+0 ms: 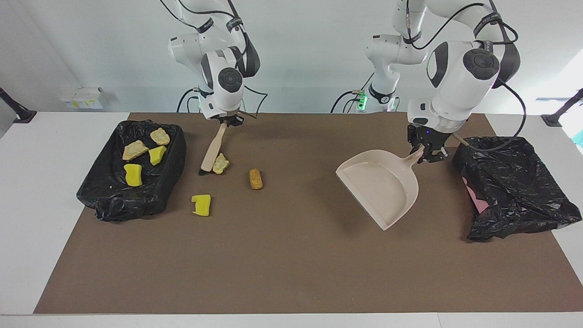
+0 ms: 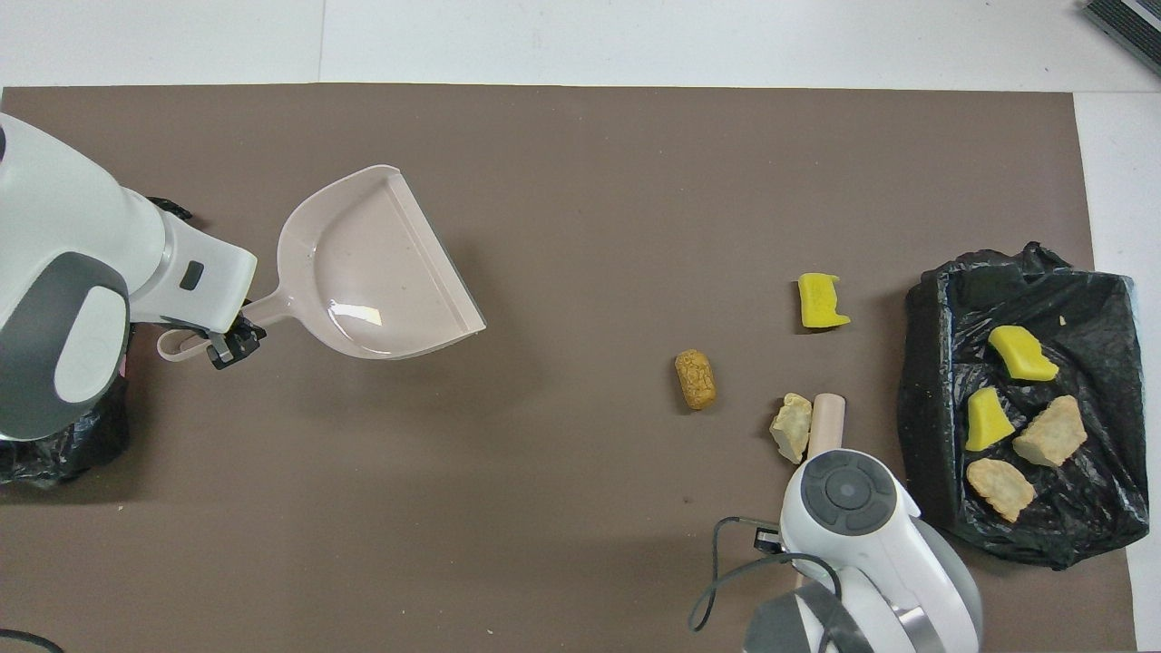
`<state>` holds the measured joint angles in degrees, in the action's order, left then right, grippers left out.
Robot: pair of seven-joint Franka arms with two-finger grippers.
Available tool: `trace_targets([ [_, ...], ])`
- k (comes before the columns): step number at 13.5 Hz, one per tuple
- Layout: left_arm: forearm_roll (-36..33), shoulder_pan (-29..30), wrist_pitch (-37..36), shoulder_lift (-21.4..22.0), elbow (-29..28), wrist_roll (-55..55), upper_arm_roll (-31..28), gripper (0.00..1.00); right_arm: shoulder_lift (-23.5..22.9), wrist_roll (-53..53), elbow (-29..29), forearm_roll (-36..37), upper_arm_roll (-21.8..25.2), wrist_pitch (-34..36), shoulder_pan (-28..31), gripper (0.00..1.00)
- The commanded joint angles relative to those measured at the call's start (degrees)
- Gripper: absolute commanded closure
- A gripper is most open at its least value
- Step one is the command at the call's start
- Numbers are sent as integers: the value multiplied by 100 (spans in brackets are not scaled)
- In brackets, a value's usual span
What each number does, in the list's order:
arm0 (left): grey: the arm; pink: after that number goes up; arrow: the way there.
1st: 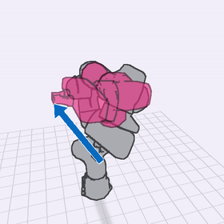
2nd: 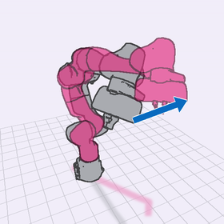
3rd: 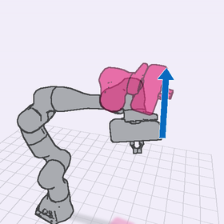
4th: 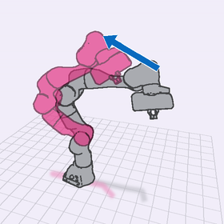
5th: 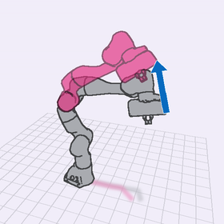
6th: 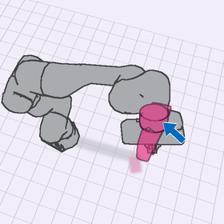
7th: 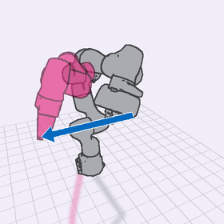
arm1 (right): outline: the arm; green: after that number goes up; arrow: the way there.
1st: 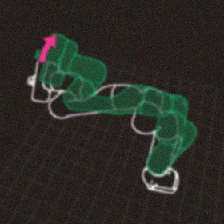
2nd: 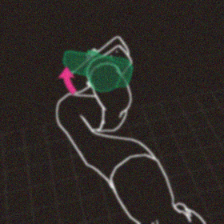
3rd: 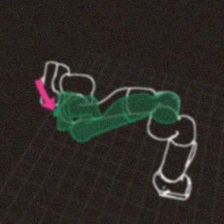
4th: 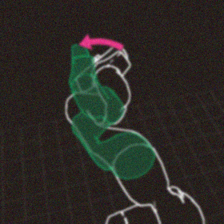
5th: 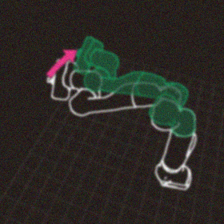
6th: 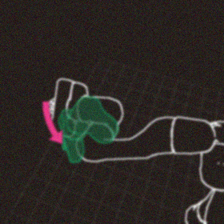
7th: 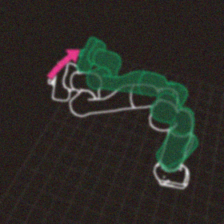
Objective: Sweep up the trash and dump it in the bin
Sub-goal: 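Sweep the debris with the right gripper's brush toward the left gripper's dustpan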
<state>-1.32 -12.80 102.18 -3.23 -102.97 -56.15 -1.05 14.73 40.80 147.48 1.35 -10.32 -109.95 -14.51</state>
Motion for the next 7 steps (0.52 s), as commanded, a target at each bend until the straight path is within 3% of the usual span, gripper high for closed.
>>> trace_targets([
  [1, -524, -422, 555, 515, -792, -466, 70, 100, -573, -256, -576, -328, -23, -421, -315, 100],
  [2, -675, -521, 687, 534, -986, -449, 78, 100, -1124, -483, -1102, -329, -31, -440, -333, 100],
  [4, -676, -801, 768, 534, -1303, -432, 87, 100, -1777, -869, -1781, -363, -49, -554, -604, 100],
  [7, -676, -1319, 1083, 490, -1874, 513, 96, 100, -2209, -1205, -2922, -602, -40, 39, -1088, 100],
])
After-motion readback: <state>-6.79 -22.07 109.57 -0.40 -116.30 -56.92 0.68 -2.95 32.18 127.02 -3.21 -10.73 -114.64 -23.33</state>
